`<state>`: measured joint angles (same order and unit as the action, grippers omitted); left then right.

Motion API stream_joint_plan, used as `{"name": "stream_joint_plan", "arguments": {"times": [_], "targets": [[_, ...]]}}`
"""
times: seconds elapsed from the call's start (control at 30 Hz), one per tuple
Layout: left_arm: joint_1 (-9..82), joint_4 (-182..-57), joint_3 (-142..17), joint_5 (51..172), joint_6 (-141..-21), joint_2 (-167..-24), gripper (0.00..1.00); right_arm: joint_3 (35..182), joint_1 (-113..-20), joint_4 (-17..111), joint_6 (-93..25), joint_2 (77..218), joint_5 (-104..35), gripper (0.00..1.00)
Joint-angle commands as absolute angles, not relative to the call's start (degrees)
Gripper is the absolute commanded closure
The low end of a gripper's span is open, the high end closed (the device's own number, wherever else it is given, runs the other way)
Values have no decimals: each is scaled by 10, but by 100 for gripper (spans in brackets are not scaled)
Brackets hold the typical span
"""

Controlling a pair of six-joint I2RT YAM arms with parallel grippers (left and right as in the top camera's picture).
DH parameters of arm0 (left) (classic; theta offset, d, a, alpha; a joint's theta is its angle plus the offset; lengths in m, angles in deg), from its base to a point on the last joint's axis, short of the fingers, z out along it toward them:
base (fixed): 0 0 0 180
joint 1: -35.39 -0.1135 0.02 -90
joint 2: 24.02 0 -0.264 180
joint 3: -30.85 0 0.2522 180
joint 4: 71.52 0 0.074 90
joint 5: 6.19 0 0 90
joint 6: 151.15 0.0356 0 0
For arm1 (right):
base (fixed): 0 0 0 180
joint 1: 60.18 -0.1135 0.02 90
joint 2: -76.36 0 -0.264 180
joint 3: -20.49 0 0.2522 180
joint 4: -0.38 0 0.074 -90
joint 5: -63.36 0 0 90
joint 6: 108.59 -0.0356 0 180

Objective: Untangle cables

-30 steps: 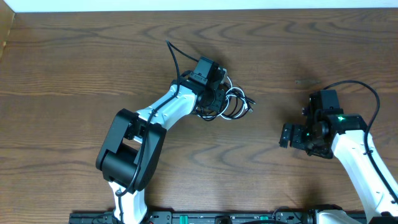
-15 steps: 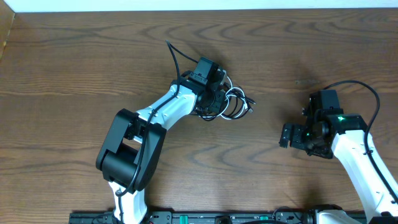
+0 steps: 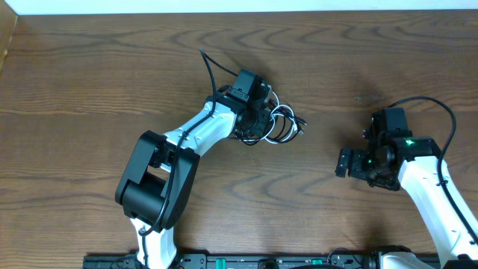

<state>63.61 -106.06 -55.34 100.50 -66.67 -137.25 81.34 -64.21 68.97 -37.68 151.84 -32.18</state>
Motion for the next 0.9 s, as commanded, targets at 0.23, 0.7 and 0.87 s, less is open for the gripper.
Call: {"name": "stream_joint_plan", "arguments": {"times": [0.23, 0.7, 0.87], "targets": [[635, -1023, -551, 1011, -662, -1366, 66, 821, -643, 690, -385, 1518, -317, 1], [632, -1138, -551, 1011, -662, -1361, 87, 821, -643, 690, -385, 1518, -317, 1], [618, -1162, -552, 1012, -662, -1314, 84, 821, -643, 690, -385, 1518, -317, 1]]}}
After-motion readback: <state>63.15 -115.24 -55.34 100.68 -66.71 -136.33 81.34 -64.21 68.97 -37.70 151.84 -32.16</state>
